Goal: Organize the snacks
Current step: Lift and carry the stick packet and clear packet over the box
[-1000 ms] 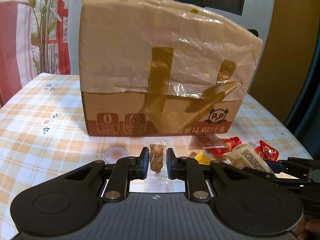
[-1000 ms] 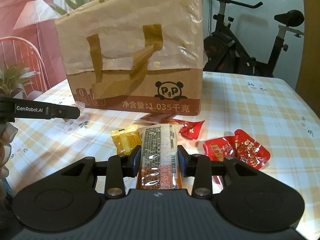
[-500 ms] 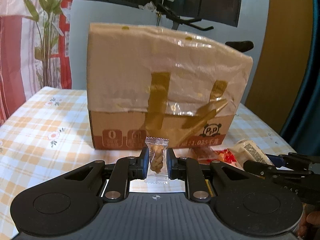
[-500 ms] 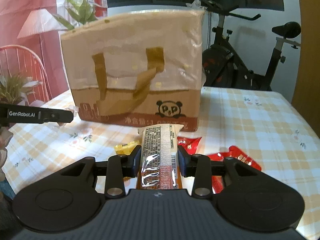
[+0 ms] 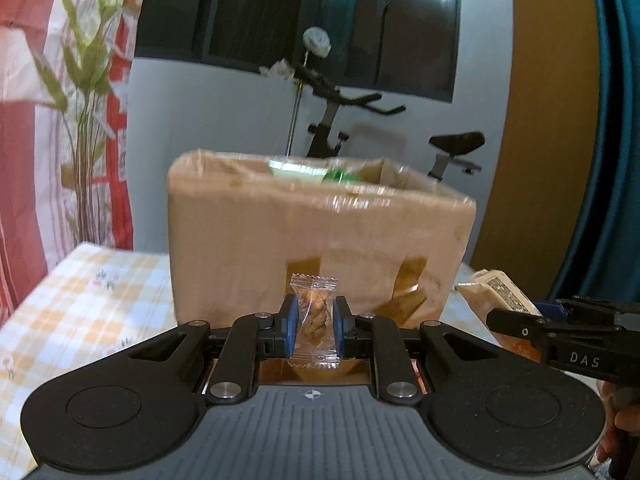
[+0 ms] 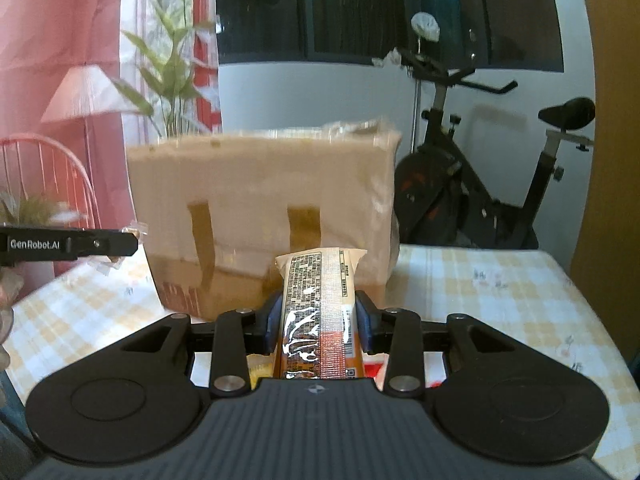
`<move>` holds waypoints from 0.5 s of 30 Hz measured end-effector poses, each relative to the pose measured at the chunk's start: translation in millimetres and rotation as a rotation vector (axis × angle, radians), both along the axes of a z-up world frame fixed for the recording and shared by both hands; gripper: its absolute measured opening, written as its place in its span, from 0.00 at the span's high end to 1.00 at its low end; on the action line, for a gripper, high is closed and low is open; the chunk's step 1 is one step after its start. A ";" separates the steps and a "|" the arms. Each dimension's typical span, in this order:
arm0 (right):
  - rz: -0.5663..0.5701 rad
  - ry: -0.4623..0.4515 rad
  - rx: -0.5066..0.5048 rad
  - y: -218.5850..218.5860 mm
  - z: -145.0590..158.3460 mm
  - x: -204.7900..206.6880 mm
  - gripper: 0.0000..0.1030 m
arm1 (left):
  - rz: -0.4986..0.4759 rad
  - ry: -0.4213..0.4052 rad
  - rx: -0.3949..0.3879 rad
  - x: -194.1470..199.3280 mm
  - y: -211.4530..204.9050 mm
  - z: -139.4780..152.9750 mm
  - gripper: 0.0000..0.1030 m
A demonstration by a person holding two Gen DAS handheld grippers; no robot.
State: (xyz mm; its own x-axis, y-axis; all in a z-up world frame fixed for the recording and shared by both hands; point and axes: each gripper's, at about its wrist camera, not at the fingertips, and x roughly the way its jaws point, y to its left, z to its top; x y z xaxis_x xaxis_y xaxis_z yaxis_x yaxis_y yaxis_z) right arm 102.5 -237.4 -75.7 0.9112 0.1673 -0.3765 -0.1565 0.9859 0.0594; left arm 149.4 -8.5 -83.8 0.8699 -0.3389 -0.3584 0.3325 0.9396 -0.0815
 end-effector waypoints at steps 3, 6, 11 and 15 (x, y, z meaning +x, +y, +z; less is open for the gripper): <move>0.004 -0.042 -0.004 -0.8 14.1 0.6 0.62 | -0.016 -0.038 0.002 -0.5 -3.7 11.4 0.81; 0.007 -0.078 0.004 -3.3 28.9 3.7 0.62 | -0.031 -0.072 -0.002 0.1 -6.2 22.1 0.81; 0.007 -0.123 0.021 -10.0 52.4 18.4 0.62 | -0.046 -0.117 -0.011 10.9 -9.2 40.8 0.81; 0.008 -0.165 0.022 -13.7 71.1 33.6 0.62 | -0.037 -0.143 -0.027 26.8 -10.5 58.0 0.81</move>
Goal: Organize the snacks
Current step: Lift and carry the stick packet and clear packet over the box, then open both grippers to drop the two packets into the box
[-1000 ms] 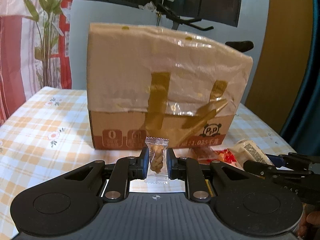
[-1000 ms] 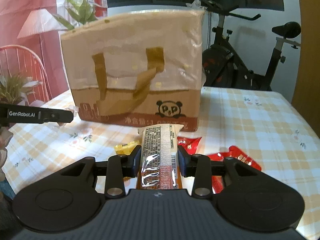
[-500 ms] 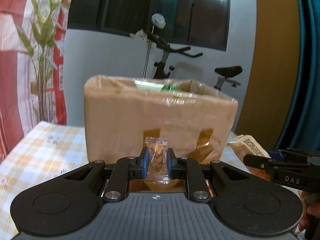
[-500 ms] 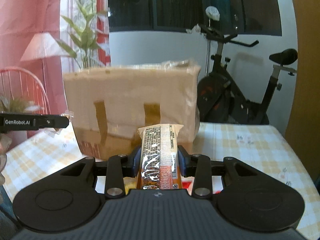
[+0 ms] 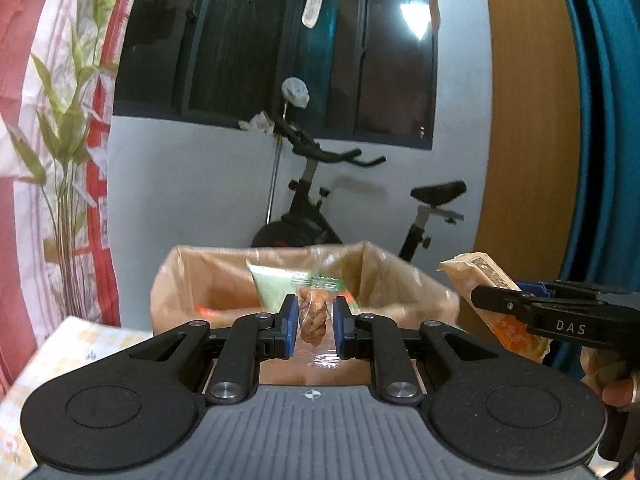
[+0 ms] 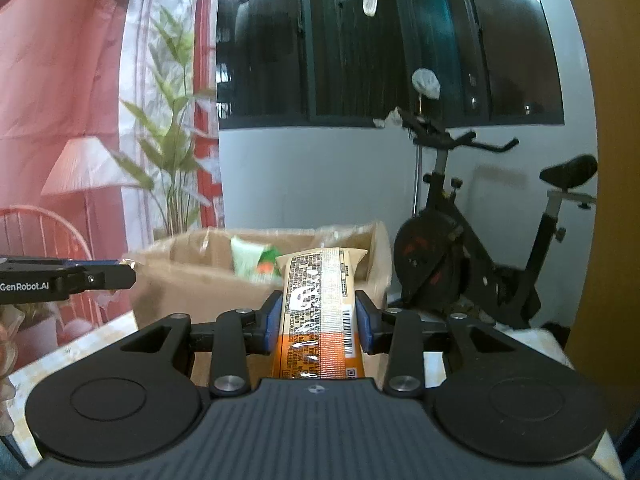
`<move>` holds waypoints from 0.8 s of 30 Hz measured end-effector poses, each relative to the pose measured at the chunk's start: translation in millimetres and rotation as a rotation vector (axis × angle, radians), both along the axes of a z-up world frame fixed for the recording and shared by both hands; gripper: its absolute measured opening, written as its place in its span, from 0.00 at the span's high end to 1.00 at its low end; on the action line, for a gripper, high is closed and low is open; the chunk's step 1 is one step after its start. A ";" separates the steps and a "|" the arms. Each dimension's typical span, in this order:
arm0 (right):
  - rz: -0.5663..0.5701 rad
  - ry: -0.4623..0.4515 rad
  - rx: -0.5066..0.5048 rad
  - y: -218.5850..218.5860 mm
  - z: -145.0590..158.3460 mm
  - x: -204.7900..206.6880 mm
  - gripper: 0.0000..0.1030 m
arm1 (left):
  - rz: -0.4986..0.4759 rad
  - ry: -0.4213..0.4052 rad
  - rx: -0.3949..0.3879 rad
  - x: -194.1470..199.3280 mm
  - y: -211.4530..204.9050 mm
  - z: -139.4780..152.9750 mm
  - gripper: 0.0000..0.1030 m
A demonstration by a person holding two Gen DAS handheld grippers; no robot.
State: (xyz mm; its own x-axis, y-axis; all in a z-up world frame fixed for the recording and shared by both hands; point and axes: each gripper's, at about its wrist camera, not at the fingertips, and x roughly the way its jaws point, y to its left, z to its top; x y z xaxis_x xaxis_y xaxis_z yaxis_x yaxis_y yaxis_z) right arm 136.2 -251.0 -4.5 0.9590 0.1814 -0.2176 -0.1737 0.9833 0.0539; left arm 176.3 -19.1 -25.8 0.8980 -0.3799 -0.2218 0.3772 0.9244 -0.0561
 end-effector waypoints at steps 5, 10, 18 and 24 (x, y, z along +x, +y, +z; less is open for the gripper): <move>0.014 -0.034 -0.015 4.0 18.4 38.4 0.62 | 0.045 -0.007 0.019 37.1 1.5 15.1 0.81; 0.030 -0.025 -0.047 16.2 25.1 87.3 0.62 | 0.101 0.029 0.045 78.0 3.7 17.9 0.81; 0.027 0.056 -0.087 23.1 8.4 132.7 0.62 | 0.152 0.079 0.112 105.9 7.2 7.8 0.81; 0.018 0.129 -0.029 13.6 -2.3 144.3 0.62 | 0.172 0.134 0.134 113.2 9.7 -4.3 0.80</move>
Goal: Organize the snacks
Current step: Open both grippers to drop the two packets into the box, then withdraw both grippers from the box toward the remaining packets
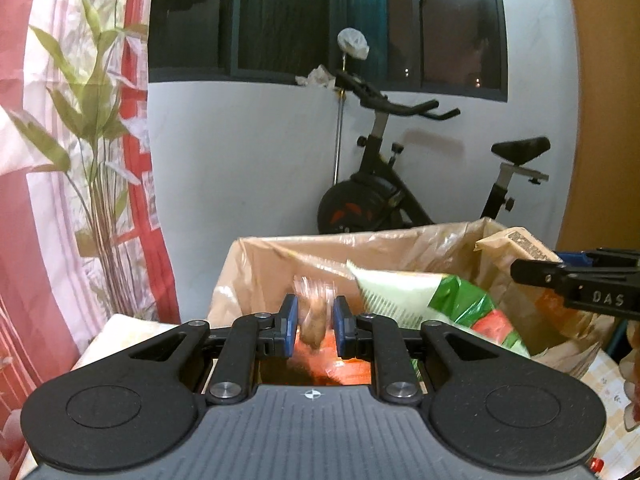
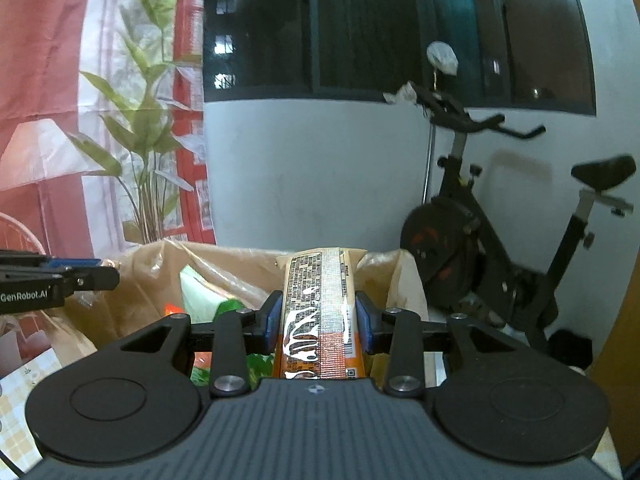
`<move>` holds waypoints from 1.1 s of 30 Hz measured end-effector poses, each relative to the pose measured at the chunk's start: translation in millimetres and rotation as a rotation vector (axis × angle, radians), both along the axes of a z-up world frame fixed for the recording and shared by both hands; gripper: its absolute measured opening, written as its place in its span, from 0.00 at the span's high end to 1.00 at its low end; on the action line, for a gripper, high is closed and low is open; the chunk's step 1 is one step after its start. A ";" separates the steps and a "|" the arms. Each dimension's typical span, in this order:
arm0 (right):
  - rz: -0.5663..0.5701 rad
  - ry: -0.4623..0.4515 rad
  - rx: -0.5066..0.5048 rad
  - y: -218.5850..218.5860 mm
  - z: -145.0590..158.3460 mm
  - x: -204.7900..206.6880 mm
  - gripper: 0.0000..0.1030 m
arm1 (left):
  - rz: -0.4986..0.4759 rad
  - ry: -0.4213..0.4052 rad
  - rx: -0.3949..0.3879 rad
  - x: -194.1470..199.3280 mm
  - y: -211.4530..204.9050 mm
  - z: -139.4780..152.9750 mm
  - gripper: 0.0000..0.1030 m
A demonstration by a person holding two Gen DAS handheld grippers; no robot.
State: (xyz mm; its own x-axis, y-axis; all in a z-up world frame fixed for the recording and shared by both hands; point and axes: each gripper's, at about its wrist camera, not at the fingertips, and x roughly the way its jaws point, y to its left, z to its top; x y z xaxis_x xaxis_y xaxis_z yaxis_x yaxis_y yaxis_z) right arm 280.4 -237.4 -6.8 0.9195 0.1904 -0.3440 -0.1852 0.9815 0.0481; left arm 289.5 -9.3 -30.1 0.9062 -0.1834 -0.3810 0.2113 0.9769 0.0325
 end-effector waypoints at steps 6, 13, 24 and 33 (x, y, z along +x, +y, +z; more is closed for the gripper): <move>-0.007 0.036 0.005 -4.9 -1.4 -2.0 0.59 | 0.008 -0.002 -0.010 -5.9 3.4 0.4 0.47; 0.008 0.023 -0.016 -1.6 3.8 -18.6 0.58 | 0.004 0.004 -0.012 -21.9 4.9 2.7 0.45; 0.040 -0.004 -0.011 -2.2 9.6 -62.9 0.58 | 0.003 0.000 -0.046 -64.4 7.0 5.6 0.42; 0.039 0.009 0.004 -11.8 2.0 -95.3 0.58 | -0.027 0.033 -0.096 -99.6 1.8 -7.3 0.42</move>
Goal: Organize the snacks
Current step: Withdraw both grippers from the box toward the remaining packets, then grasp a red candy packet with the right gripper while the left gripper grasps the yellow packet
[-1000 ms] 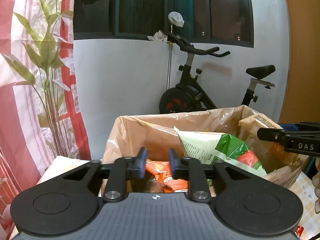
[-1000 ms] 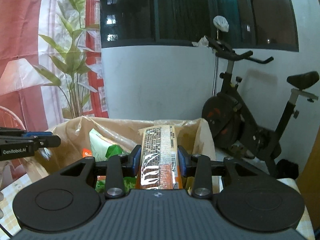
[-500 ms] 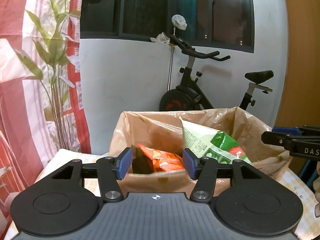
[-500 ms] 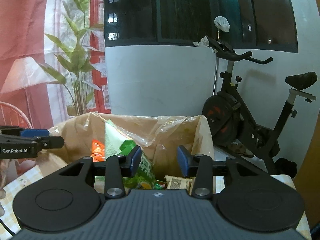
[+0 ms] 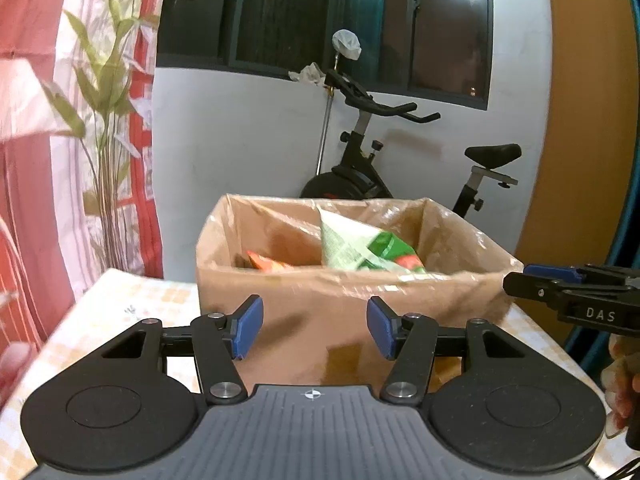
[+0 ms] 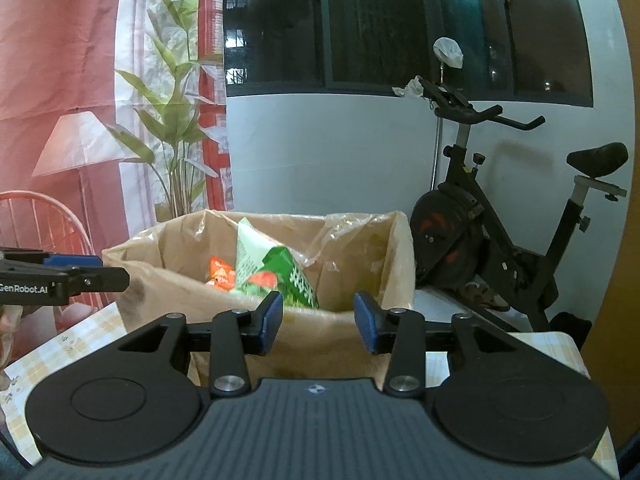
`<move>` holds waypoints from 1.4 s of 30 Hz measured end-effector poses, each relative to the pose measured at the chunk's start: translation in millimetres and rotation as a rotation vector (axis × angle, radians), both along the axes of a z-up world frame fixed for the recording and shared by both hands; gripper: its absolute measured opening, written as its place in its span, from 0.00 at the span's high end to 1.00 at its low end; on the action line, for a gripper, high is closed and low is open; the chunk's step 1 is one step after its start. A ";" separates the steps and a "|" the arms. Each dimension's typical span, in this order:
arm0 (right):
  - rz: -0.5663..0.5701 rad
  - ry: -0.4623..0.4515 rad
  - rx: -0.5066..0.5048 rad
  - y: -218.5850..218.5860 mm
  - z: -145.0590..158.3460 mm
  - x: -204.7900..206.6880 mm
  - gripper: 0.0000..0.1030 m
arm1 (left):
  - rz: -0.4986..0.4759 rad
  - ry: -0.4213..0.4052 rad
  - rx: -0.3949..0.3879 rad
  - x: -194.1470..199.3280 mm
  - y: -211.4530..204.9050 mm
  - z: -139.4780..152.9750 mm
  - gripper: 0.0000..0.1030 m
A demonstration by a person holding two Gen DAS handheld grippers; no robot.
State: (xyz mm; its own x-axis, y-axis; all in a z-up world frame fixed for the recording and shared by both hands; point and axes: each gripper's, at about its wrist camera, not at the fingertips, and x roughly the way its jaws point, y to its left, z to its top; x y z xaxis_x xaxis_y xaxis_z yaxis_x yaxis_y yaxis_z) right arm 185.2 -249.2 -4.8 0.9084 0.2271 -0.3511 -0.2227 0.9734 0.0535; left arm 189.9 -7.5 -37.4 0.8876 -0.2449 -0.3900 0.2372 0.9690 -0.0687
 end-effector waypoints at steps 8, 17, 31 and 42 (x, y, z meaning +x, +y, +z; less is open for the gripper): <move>-0.014 0.018 0.024 -9.0 -17.3 -26.6 0.58 | 0.011 0.010 -0.035 -22.6 0.3 -25.2 0.42; -0.039 0.084 0.025 -19.8 -63.5 -50.1 0.58 | -0.013 0.084 -0.016 -29.7 -7.0 -67.6 0.42; -0.117 0.258 -0.116 -32.6 -143.9 -63.9 0.52 | -0.054 0.222 -0.007 -23.3 -13.3 -119.6 0.42; -0.200 0.241 -0.106 -46.3 -148.4 -62.5 0.26 | -0.058 0.256 -0.003 -23.6 -17.4 -131.8 0.42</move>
State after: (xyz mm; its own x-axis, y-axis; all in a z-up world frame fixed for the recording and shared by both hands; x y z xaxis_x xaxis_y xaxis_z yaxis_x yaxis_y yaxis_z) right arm 122.7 -295.5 -153.2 0.8190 0.0036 -0.5738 -0.0201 0.9995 -0.0225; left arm 166.3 -24.8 -169.2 0.7443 -0.2943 -0.5995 0.2669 0.9540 -0.1369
